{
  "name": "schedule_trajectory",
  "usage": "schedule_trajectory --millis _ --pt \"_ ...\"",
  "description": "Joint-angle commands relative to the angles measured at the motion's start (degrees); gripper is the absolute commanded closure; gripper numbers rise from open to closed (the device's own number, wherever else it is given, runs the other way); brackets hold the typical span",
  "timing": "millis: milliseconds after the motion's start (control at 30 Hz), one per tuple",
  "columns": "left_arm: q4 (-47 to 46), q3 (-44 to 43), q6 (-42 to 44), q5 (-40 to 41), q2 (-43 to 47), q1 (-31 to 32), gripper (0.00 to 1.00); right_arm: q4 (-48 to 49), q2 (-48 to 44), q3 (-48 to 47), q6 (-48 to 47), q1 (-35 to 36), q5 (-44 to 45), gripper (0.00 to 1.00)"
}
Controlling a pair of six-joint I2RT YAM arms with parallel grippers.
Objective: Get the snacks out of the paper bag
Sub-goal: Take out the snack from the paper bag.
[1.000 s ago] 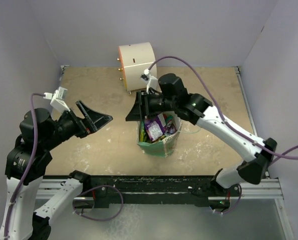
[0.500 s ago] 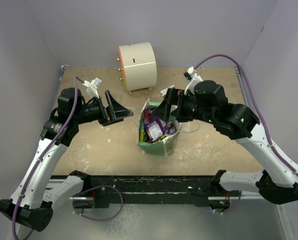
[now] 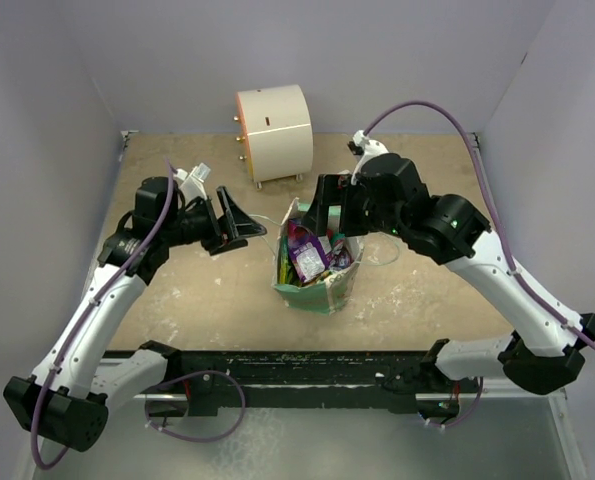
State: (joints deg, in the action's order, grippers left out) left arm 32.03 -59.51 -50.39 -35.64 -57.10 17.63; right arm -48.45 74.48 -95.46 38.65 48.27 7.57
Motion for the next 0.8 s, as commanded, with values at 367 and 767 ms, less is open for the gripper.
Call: schedule_trajectory --millis 367,767 --pt "-12.6 -1.8 -1.5 -3.6 -10.3 -0.1 0.60 6.3 -1.1 -0.5 -5.6 -0.5 6.4 0.00" --pt "-10.5 -6.4 -0.3 -3.1 -9.6 -0.1 1.00 2.4 6.7 -3.3 -7.9 -0.5 -2.8 0.11"
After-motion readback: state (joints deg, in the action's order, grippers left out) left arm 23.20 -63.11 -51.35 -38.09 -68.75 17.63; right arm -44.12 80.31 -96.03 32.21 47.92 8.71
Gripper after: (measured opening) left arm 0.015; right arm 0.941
